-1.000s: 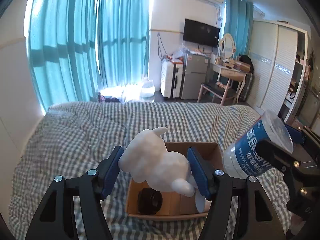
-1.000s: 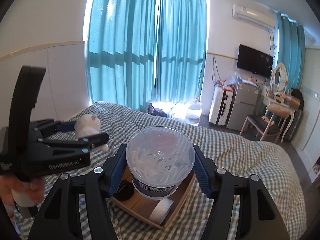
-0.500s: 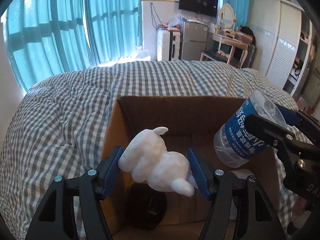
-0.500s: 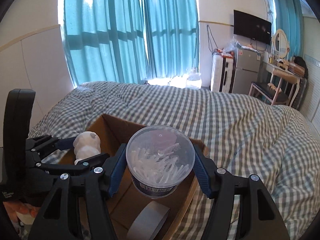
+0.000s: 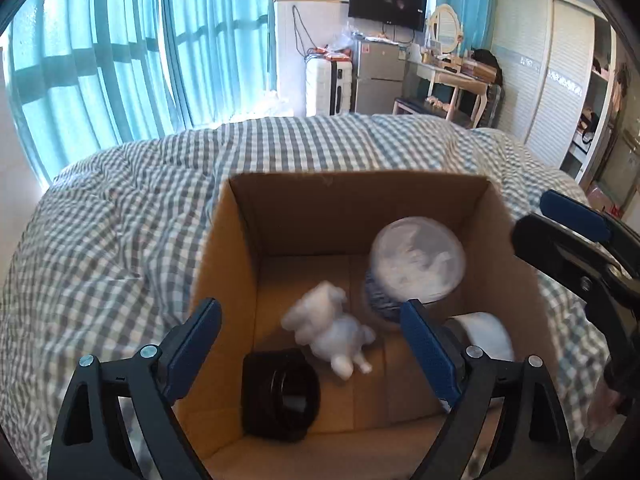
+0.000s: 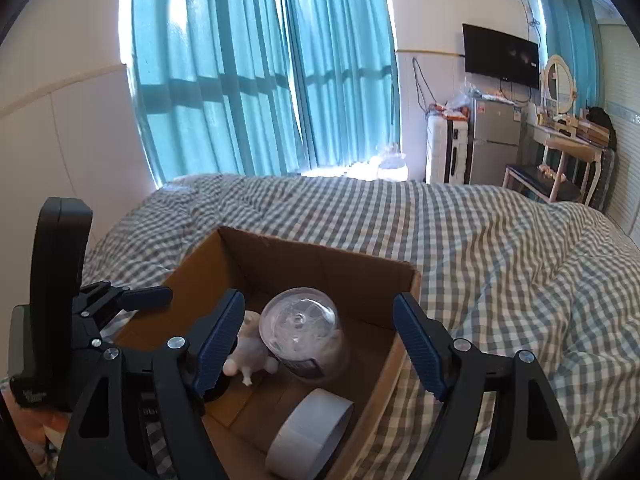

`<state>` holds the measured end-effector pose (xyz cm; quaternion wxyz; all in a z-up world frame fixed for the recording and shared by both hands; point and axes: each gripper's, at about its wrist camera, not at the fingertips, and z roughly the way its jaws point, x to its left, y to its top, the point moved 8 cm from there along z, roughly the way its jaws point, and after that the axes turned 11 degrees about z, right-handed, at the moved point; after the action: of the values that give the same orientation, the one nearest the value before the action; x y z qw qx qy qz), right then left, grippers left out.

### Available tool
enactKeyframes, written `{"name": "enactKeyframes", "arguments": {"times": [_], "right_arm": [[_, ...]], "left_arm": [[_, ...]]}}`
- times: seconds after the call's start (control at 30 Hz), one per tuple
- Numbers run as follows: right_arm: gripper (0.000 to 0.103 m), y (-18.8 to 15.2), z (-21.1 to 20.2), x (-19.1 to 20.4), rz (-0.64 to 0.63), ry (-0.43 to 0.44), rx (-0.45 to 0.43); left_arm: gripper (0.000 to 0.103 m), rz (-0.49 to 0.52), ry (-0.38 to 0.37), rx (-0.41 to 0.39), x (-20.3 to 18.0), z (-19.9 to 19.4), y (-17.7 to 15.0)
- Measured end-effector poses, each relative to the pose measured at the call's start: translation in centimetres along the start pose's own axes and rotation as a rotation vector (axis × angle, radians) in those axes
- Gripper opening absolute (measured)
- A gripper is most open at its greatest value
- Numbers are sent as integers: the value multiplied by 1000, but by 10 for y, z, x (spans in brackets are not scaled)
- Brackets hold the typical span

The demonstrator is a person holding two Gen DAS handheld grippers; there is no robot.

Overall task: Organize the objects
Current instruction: 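Lower the swab tub and plush toy into the box and release both, then grasp the tissue pack with the left tool while the right tool grasps the white spray bottle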

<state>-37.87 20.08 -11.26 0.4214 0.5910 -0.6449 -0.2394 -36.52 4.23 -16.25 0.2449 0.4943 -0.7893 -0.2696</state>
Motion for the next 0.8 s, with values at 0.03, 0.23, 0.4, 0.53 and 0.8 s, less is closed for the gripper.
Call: {"name": "enactKeyframes", "arguments": {"times": [0.03, 0.23, 0.4, 0.53, 0.8], "right_arm": [[77, 3, -10, -1, 2, 0, -8], [78, 22, -79, 8, -32, 25, -25], [78, 17, -133, 23, -199, 3, -4], [78, -3, -162, 31, -312, -5, 27], [78, -93, -157, 36, -441, 84, 204]], "left_arm": [[94, -10, 3, -1, 1, -8, 2], [98, -73, 54, 41, 13, -61, 9], [100, -83, 90, 62, 21, -115, -3], [101, -95, 130, 44, 20, -152, -25], [102, -119, 190, 105, -12, -153, -103]]}}
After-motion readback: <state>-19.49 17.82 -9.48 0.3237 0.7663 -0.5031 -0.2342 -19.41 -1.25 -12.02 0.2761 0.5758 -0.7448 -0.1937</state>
